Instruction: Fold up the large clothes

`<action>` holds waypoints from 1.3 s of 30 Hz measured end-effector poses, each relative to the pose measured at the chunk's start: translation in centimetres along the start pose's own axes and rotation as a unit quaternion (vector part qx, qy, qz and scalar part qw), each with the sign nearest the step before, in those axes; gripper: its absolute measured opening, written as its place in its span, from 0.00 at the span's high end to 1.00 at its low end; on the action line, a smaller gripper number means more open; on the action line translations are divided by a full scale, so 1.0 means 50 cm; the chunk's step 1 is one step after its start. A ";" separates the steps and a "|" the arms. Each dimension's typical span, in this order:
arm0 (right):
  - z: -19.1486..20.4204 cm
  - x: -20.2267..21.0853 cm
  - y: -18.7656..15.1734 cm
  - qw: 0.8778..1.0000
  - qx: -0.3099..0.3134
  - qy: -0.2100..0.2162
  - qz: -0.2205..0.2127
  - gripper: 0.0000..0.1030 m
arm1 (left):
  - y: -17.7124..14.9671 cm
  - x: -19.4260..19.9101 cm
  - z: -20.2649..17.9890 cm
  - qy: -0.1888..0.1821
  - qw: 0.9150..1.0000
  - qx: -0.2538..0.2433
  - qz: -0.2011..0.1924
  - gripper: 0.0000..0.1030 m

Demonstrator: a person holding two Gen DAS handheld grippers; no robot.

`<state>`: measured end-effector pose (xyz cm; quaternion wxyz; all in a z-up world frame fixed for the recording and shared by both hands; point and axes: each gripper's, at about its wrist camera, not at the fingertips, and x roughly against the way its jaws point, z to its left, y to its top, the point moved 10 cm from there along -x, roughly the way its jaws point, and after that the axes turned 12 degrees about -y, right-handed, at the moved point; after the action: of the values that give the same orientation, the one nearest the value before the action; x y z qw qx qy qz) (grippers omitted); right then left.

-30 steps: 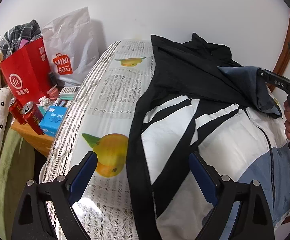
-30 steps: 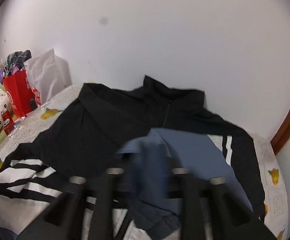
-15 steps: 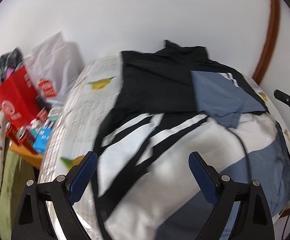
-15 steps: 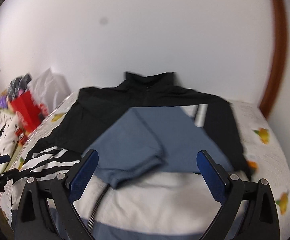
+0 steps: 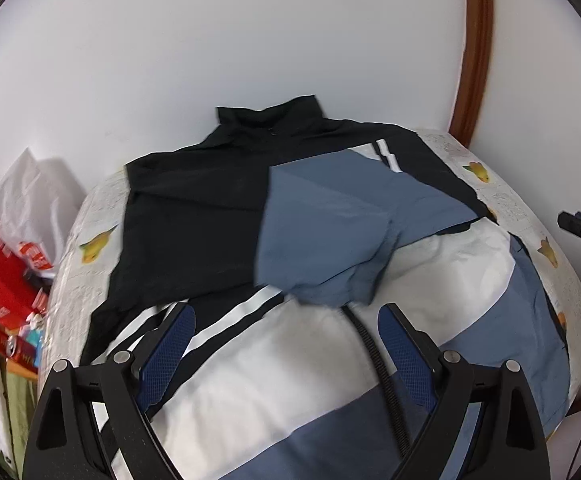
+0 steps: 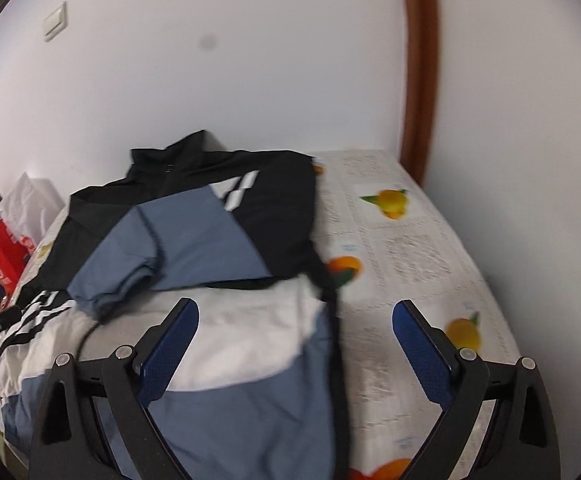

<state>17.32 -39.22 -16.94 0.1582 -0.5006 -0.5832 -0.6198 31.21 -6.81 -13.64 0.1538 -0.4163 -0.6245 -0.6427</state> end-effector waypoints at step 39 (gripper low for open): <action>0.032 -0.126 -0.080 0.997 0.067 -0.003 0.035 0.28 | 0.027 -0.276 -0.083 -0.017 0.996 -0.054 0.070 0.85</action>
<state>17.75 -39.17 -24.57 0.2113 -0.5105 -0.6061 -0.5722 39.11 -15.33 -22.24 0.1655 -0.4776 -0.5601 -0.6563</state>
